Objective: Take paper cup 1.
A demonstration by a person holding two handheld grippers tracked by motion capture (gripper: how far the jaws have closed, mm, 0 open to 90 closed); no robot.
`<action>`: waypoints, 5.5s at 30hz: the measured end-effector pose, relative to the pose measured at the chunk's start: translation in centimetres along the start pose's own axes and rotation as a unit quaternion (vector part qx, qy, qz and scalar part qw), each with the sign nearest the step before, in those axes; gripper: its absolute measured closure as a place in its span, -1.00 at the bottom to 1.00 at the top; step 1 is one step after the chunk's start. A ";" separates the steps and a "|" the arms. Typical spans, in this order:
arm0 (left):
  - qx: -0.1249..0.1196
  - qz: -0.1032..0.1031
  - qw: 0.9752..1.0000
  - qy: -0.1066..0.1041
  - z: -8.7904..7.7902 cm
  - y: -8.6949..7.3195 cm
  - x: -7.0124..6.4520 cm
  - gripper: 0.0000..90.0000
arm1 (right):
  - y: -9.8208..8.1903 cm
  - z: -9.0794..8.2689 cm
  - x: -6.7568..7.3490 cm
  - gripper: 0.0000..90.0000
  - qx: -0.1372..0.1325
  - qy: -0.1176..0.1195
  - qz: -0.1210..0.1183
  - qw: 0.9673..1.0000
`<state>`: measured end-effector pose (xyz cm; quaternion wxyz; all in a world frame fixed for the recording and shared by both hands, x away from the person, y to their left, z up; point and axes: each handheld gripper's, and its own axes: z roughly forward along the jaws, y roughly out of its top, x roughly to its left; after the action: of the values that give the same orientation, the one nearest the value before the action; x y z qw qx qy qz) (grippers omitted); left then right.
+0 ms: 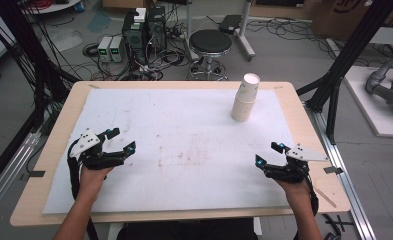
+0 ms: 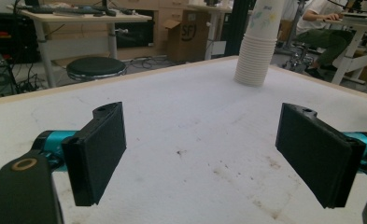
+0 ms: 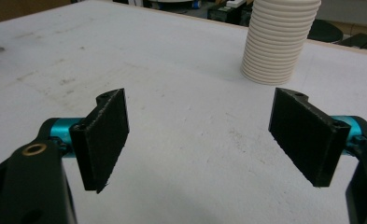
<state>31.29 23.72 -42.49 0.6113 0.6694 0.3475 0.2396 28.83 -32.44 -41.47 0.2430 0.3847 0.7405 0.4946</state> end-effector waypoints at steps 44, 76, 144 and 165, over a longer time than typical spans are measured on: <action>0.009 -0.009 1.000 -0.026 0.8 -0.6 -0.5 -0.63 | 13.0 4.8 -1.5 -0.54 0.008 -0.010 -0.038 0.999; 0.013 -0.018 0.999 -0.031 1.2 -0.9 -0.2 -0.63 | 17.7 14.0 -8.5 -0.55 0.096 -0.066 0.013 0.993; 0.014 -0.020 0.998 -0.049 1.6 -0.8 -1.1 -0.66 | 15.3 3.4 -1.5 -0.20 0.036 0.059 -0.053 0.996; 0.010 -0.001 0.996 -0.085 2.1 -0.6 -2.1 -0.66 | 9.6 4.6 1.5 -0.23 0.043 0.119 -0.056 0.990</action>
<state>31.34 20.77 -43.19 0.6319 0.6932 0.2974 0.1781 34.51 -26.60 -34.38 0.1635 0.2908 0.8052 0.4903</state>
